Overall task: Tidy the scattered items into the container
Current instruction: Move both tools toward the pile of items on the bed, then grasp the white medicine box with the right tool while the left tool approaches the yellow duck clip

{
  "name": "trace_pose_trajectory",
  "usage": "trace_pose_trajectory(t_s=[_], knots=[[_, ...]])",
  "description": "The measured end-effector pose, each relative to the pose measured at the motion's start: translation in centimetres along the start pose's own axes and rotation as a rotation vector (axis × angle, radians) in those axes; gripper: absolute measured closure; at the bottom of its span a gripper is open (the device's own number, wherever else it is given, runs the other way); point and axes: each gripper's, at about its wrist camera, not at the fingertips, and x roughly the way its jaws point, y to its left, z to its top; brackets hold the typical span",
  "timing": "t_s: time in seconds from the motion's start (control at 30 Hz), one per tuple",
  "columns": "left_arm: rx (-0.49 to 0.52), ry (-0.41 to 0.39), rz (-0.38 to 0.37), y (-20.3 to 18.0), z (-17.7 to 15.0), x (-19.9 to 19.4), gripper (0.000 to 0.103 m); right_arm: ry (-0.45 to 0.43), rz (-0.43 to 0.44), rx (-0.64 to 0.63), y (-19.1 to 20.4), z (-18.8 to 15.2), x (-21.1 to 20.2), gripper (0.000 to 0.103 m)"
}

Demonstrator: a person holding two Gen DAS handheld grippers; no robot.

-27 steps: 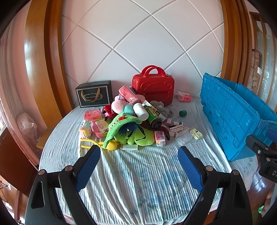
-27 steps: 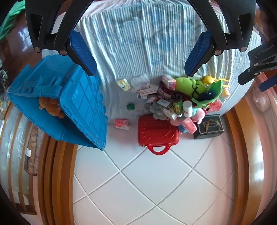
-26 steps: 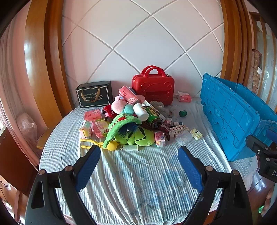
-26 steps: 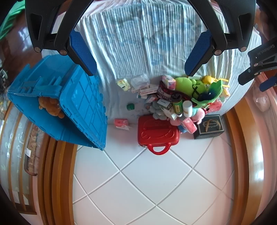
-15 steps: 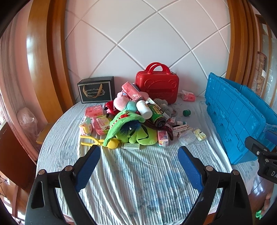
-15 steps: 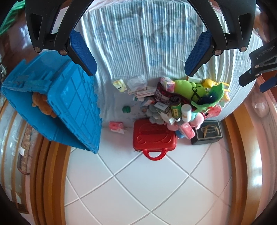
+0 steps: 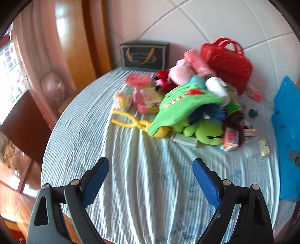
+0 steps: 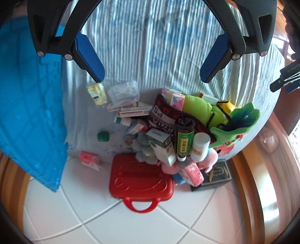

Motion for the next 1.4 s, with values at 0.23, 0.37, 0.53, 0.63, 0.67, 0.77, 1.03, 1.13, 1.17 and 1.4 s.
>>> trace_pose_trajectory(t_s=[0.23,0.37,0.53,0.63,0.67,0.77,1.03,1.13,1.17,1.4], knots=[[-0.02,0.03,0.016,1.1,1.5,2.6,0.016,0.073,0.064,-0.058,1.8,2.5,4.9,0.0],[0.021,0.01,-0.048,0.5,4.3,4.0,0.016,0.062,0.065,-0.05,3.1,4.1,5.5,0.0],[0.149,0.038,-0.08,0.5,5.9,7.5,0.016,0.119,0.107,-0.02,5.2,3.6,7.7,0.0],[0.166,0.097,-0.074,2.4,5.4,10.7,0.018,0.179,0.107,-0.006,7.1,1.8,10.3,0.0],[0.162,0.122,-0.071,3.3,5.3,12.0,0.02,0.196,0.122,0.008,7.7,1.2,11.1,0.0],[0.151,0.158,-0.074,5.5,5.7,15.2,0.03,0.238,0.139,0.031,9.8,-0.1,13.7,0.01],[0.205,0.103,-0.098,5.0,11.2,21.7,0.03,0.246,0.104,0.056,13.8,-0.4,18.5,0.028],[0.239,0.139,-0.073,4.2,11.6,24.5,0.033,0.222,0.096,0.081,14.1,0.1,20.0,0.029],[0.261,0.13,-0.056,4.0,11.4,24.7,0.033,0.216,0.101,0.093,14.1,0.3,20.5,0.029],[0.388,0.136,0.021,4.8,8.6,22.8,0.033,0.209,0.158,0.145,14.5,0.2,24.5,0.02]])
